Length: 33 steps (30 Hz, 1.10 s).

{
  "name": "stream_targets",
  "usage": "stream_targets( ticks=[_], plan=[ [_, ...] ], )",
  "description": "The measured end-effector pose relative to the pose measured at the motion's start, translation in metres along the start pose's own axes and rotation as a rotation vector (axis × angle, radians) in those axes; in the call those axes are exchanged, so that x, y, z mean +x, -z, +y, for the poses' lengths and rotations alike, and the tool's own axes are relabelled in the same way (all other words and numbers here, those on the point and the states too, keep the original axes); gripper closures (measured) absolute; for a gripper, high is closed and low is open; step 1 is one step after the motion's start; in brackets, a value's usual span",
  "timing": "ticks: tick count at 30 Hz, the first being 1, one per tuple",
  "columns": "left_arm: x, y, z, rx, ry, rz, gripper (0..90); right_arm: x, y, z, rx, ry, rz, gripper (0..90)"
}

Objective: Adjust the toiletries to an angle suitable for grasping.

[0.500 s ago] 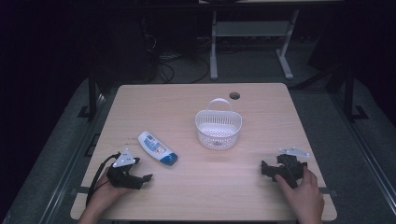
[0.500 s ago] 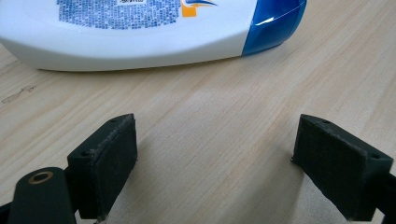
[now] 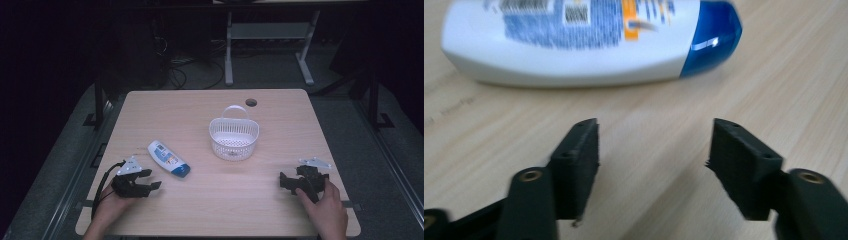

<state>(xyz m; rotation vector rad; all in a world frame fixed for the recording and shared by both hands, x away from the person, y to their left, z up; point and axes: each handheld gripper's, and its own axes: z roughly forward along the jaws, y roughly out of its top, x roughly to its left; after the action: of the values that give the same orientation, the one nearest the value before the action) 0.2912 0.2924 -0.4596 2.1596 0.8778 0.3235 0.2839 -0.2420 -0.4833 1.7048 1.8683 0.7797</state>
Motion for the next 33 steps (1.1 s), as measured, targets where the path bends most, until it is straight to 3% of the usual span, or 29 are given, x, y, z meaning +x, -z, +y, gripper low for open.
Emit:
stream_targets(
  ticks=[4,5,7,8,12,18,28,33],
  plan=[
    [0.0,0.004,0.008,-0.009,0.016,-0.009,52.9,0.0,0.0,0.0,0.0,0.001,0.001,0.0],
    [0.001,0.007,0.013,-0.029,0.029,-0.02,61.5,0.0,0.0,0.0,0.0,0.001,0.001,0.0],
    [0.001,0.008,0.015,-0.036,0.033,-0.025,63.4,0.0,0.0,0.0,0.0,0.001,0.001,0.0],
    [0.002,0.009,0.018,-0.037,0.036,-0.029,71.5,0.0,0.0,0.0,0.0,0.001,0.002,0.0],
    [0.004,0.011,0.029,-0.043,0.052,-0.059,85.7,0.0,0.0,0.0,0.0,0.001,0.002,0.0],
    [0.002,0.003,0.049,-0.036,0.037,-0.093,90.0,0.0,0.0,0.0,0.0,0.001,0.001,0.0],
    [0.002,-0.012,0.074,-0.044,0.023,-0.101,90.0,0.0,0.0,0.0,0.0,0.001,0.002,0.0],
    [0.0,-0.031,0.088,-0.043,0.022,-0.107,90.0,0.0,0.0,0.0,0.0,0.001,0.001,0.0]
  ],
)
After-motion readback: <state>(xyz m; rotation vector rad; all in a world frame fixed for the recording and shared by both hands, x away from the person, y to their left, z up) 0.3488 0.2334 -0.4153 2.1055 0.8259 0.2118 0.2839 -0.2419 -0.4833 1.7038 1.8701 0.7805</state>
